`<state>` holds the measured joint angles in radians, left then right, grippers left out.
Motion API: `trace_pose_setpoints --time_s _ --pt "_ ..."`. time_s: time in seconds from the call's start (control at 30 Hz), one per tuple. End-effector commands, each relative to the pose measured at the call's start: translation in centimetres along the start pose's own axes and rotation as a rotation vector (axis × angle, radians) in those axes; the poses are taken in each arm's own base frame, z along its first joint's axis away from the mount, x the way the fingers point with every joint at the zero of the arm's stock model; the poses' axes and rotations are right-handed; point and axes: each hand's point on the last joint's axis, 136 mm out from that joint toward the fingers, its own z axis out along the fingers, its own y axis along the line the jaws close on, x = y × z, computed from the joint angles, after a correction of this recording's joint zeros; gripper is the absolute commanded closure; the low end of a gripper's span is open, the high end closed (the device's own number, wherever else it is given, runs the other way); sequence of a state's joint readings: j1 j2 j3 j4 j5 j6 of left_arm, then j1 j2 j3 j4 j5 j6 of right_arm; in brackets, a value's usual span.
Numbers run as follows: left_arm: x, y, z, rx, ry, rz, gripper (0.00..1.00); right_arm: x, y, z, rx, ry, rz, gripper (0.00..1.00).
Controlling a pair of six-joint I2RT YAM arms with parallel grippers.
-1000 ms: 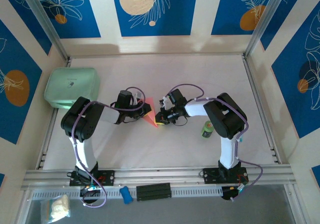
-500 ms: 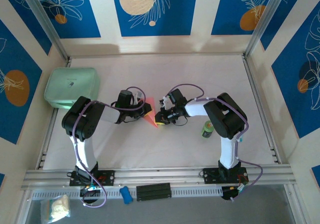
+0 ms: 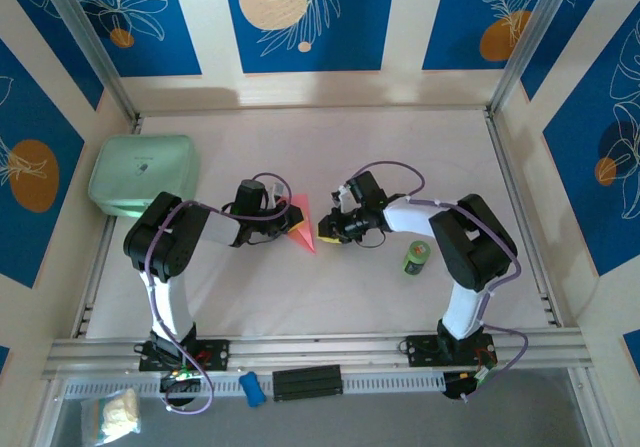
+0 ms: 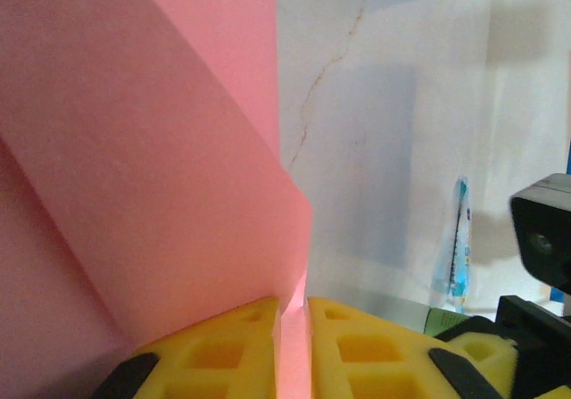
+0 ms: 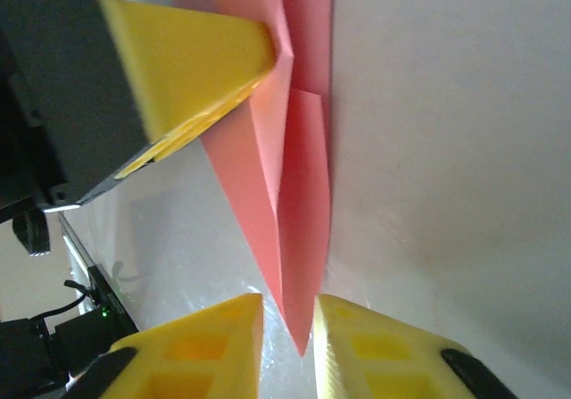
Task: Fold a paper plane with a square sheet of paper (pick it up from the middle)
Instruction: Fourth fold the wing at the center of the table.
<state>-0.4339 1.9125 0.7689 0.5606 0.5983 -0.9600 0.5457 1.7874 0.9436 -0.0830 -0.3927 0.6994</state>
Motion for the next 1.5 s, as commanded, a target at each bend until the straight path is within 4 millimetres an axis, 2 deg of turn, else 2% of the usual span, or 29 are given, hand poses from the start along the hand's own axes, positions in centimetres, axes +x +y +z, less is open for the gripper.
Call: trace_pose_setpoints --time_s 0.0,0.17,0.53,1.1,1.47 --pt "0.6 1.4 0.4 -0.045 0.018 -0.018 0.83 0.4 1.3 0.0 -0.005 0.028 -0.016 0.84" --pt "0.6 1.3 0.4 -0.040 0.017 -0.018 0.82 0.5 1.5 1.3 0.012 0.048 -0.032 0.90" --pt "0.7 1.5 0.5 -0.042 0.023 -0.027 0.80 0.8 1.5 2.8 0.025 0.090 -0.037 0.91" --pt "0.8 2.0 0.7 -0.058 0.032 -0.050 0.75 2.1 -0.3 3.9 0.064 0.143 0.002 0.91" --pt "0.9 2.3 0.8 -0.068 0.032 -0.058 0.75 2.5 0.3 3.9 0.032 0.166 -0.008 0.90"
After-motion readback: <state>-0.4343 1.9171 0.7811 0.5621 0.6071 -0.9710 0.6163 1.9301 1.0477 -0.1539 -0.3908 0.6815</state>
